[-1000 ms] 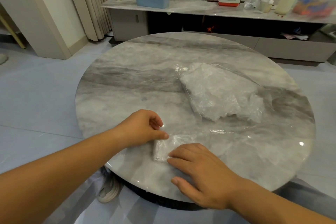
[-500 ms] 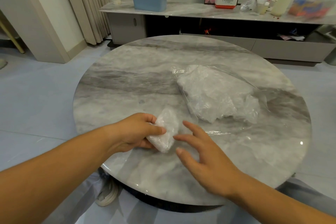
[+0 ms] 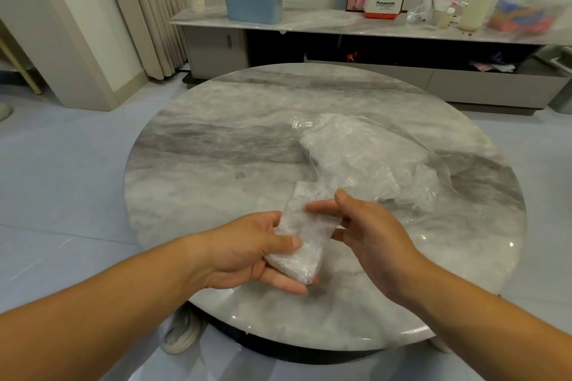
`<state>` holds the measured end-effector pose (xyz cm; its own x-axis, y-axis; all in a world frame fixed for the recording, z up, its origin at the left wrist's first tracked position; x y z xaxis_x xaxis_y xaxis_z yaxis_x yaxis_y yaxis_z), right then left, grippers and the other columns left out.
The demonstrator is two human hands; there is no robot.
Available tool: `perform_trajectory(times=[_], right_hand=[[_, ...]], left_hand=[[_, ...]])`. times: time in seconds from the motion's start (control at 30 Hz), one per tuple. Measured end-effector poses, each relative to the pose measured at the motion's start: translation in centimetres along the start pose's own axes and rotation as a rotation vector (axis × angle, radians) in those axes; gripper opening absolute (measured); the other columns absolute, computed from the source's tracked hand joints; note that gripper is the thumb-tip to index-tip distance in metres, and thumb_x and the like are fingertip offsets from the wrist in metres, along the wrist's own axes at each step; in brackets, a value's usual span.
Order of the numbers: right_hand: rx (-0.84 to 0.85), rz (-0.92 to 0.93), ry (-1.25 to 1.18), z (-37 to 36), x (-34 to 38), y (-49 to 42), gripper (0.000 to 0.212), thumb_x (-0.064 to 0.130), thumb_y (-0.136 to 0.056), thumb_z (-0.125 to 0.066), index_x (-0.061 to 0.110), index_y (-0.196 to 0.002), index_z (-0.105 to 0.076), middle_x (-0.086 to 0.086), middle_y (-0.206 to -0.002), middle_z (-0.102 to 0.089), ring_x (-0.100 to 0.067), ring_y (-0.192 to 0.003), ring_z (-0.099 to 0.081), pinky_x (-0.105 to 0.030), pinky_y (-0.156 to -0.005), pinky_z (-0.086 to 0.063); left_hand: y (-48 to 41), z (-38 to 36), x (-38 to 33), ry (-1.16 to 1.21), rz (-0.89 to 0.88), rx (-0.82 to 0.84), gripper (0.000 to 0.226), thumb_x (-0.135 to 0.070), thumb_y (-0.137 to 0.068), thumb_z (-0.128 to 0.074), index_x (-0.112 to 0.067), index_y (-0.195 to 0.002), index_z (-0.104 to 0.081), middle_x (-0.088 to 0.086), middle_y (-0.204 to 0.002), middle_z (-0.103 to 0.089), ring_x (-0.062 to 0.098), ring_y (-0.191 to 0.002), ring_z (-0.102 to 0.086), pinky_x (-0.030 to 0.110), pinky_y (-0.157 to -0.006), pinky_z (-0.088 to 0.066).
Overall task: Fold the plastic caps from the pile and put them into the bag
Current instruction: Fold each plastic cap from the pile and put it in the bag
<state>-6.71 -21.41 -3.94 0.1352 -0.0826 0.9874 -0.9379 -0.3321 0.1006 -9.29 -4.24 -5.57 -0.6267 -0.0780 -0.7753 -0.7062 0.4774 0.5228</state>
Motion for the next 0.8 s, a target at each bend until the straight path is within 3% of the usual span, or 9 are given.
perform_trajectory(times=[0.13, 0.23, 0.3, 0.43, 0.5, 0.57, 0.67, 0.8], right_hand=[[0.056, 0.171, 0.278, -0.1, 0.0, 0.4, 0.048, 0.056, -0.085, -0.054, 0.021, -0.107, -0.078, 0.006, -0.108, -0.076, -0.011, -0.107, -0.068, -0.021, -0.091, -0.049], [0.098, 0.266, 0.481, 0.0, -0.1, 1.1, 0.043, 0.055, -0.091, -0.048, 0.030, -0.113, -0.074, 0.013, -0.110, -0.072, -0.013, -0.112, -0.065, -0.024, -0.094, -0.048], [0.129, 0.313, 0.606, 0.1, -0.2, 1.5, 0.041, 0.057, -0.094, -0.045, 0.036, -0.121, -0.067, 0.017, -0.115, -0.067, -0.013, -0.115, -0.062, -0.022, -0.094, -0.047], [0.264, 0.387, 0.855, -0.2, -0.6, 2.4, 0.059, 0.063, -0.098, -0.038, 0.049, -0.154, -0.026, 0.026, -0.139, -0.049, 0.000, -0.130, -0.049, -0.016, -0.106, -0.038], [0.329, 0.419, 0.962, -0.5, -1.1, 2.6, 0.069, 0.061, -0.100, -0.036, 0.045, -0.159, -0.005, 0.023, -0.148, -0.043, 0.001, -0.134, -0.044, -0.014, -0.110, -0.030], [0.372, 0.380, 0.990, -0.4, -1.7, 2.6, 0.073, 0.063, -0.099, -0.033, 0.045, -0.159, 0.006, 0.019, -0.156, -0.037, 0.003, -0.141, -0.036, -0.015, -0.114, -0.024], [0.350, 0.272, 0.821, 0.0, -2.1, 2.6, 0.074, 0.072, -0.095, -0.032, 0.046, -0.158, -0.001, 0.020, -0.157, -0.038, 0.006, -0.145, -0.029, -0.024, -0.119, -0.025], [0.121, 0.222, 0.477, 0.7, -0.8, 2.4, 0.054, 0.061, -0.092, -0.047, 0.039, -0.142, -0.049, 0.023, -0.138, -0.058, 0.001, -0.134, -0.049, -0.035, -0.114, -0.040]], left_hand=[[-0.2, 0.0, 0.5, 0.128, 0.099, 0.010, 0.036, 0.005, -0.099, -0.048, -0.001, -0.134, -0.055, 0.029, -0.124, -0.066, 0.049, -0.111, -0.065, 0.049, -0.092, -0.057], [0.1, -0.3, 0.0, 0.352, 0.099, 0.177, 0.048, -0.001, -0.094, -0.047, 0.004, -0.142, -0.049, 0.034, -0.141, -0.050, 0.058, -0.128, -0.048, 0.053, -0.110, -0.042], [0.4, -0.5, -0.5, 0.448, 0.080, 0.290, 0.054, -0.018, -0.097, -0.048, 0.005, -0.146, -0.044, 0.033, -0.151, -0.039, 0.056, -0.137, -0.037, 0.053, -0.117, -0.035], [0.0, -0.4, -0.8, 0.436, 0.062, 0.227, 0.076, -0.060, -0.100, -0.042, 0.005, -0.138, -0.053, 0.027, -0.146, -0.049, 0.044, -0.135, -0.049, 0.047, -0.112, -0.043], [-0.1, -0.6, -0.8, 0.370, 0.041, 0.108, 0.072, -0.056, -0.100, -0.044, 0.007, -0.130, -0.061, 0.028, -0.135, -0.059, 0.043, -0.127, -0.057, 0.043, -0.105, -0.050], [-0.2, -0.8, -0.8, 0.302, 0.020, 0.003, 0.052, -0.035, -0.100, -0.052, 0.008, -0.126, -0.063, 0.028, -0.124, -0.066, 0.040, -0.116, -0.065, 0.039, -0.095, -0.057], [-0.4, -1.0, -0.7, 0.289, -0.022, -0.068, 0.036, -0.007, -0.091, -0.056, 0.008, -0.124, -0.059, 0.026, -0.112, -0.071, 0.033, -0.100, -0.073, 0.032, -0.075, -0.063], [-0.7, -0.4, -1.2, 0.407, -0.126, -0.144, 0.040, 0.009, -0.090, -0.055, 0.009, -0.130, -0.053, 0.032, -0.121, -0.065, 0.045, -0.103, -0.070, 0.041, -0.079, -0.063]])
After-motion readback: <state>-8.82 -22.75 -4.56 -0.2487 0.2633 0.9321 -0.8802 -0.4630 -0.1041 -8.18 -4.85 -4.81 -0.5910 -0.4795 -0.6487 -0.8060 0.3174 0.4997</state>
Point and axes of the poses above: each hand's wrist, its own y-axis away from the middle knuckle, its own z-axis out of the back of the hand, x = y × z, the point moved 4 cm from there along -y, towards the middle knuckle
